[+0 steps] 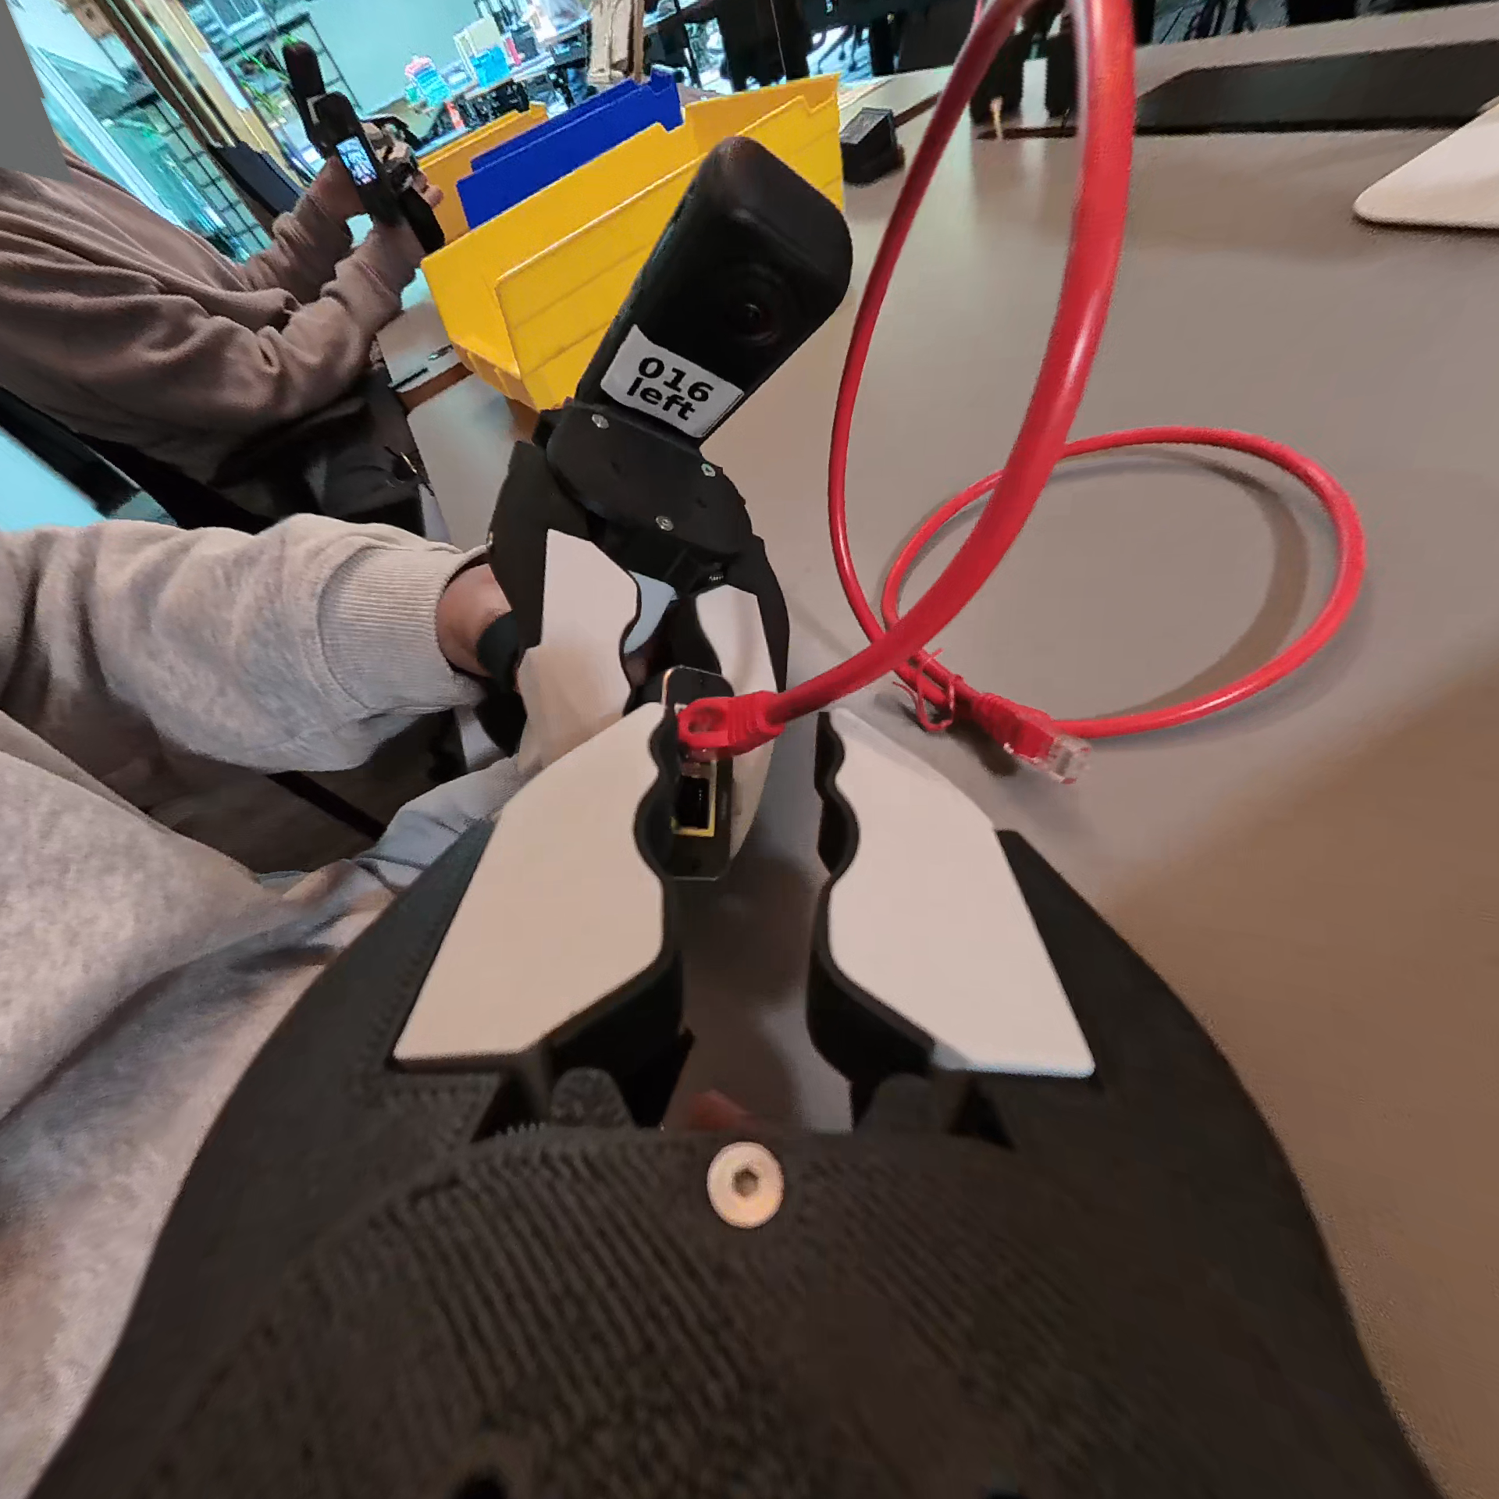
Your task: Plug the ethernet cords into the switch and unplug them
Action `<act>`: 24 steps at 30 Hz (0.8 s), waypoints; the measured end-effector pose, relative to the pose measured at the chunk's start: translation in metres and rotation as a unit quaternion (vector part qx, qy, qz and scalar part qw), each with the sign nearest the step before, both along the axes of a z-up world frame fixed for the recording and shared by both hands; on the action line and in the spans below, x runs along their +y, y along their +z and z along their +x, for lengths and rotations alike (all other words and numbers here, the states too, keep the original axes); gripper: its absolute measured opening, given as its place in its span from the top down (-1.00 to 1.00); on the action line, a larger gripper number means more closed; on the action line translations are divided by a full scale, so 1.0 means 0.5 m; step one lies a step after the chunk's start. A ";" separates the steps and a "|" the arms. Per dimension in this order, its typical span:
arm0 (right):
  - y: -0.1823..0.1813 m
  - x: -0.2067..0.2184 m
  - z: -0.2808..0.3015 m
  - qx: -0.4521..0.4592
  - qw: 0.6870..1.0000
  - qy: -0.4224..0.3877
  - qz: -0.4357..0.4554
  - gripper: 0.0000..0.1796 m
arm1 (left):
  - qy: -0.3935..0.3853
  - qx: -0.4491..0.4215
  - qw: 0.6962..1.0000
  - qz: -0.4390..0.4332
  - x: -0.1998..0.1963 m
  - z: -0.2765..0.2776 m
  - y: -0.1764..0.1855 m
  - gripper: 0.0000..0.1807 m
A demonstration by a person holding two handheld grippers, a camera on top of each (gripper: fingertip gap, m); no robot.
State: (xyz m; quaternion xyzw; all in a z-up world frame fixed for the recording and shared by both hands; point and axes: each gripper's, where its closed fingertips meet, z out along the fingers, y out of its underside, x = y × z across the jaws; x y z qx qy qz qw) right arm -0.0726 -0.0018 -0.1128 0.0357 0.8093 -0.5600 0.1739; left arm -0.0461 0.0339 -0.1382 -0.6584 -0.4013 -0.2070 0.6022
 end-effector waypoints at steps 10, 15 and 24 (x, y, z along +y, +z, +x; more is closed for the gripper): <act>-0.004 0.000 0.020 -0.046 0.998 0.034 0.005 0.75 | -0.017 0.006 1.000 0.008 0.005 0.008 0.006 0.62; -0.006 -0.001 0.026 -0.047 0.998 0.043 0.005 0.76 | -0.016 0.004 1.000 0.008 0.005 0.008 0.005 0.68; 0.004 -0.007 0.022 -0.034 0.999 0.038 -0.018 0.64 | -0.002 0.012 0.999 0.051 -0.008 0.001 0.027 0.72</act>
